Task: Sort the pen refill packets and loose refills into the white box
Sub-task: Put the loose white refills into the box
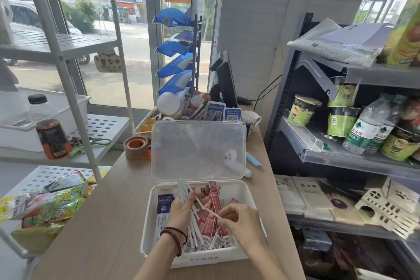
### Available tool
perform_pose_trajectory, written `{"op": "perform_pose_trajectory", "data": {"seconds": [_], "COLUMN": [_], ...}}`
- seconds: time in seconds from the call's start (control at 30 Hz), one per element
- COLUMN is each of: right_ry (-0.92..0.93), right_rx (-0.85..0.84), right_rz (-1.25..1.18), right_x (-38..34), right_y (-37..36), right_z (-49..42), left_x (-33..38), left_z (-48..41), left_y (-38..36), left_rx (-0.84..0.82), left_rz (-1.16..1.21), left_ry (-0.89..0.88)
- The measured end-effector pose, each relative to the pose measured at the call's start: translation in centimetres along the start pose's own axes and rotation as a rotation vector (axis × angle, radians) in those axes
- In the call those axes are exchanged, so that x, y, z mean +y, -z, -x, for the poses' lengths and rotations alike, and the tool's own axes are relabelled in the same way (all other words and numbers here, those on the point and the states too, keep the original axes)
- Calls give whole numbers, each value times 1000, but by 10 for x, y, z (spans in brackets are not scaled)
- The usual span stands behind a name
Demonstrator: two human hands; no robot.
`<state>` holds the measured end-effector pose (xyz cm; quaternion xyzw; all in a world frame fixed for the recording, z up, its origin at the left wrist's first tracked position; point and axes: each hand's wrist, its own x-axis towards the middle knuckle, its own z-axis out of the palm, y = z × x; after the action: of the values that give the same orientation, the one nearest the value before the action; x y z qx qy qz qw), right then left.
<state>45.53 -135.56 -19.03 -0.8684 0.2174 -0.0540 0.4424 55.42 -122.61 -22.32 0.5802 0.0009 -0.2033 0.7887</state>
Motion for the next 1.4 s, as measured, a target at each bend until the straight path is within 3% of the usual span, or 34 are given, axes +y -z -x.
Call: {"op": "perform_pose_trajectory", "data": {"seconds": [0.17,0.27,0.43,0.57,0.87,1.4], "right_ry": [-30,-36,-61,-132,-215,-211], "right_rx": [132,209,159,226,189,74], "right_rz": [396,508,430,456,546,413], "right_x": [8,7,15,23,26,39], "right_y": [-6,-10,-16,-23,-27,-29], "right_z": [-2,-3,-15,-23,-24,-29], "left_x": [-1,-3,-4,-2,0,1], "left_z": [0,-2,-3,1,5,6], "left_y": [0,2,7,3,3,0], "left_rx": [-8,26,73,54,35,-3], "left_rz": [1,25,36,6,-7,-50], "left_ry": [1,17,28,17,16,19]}}
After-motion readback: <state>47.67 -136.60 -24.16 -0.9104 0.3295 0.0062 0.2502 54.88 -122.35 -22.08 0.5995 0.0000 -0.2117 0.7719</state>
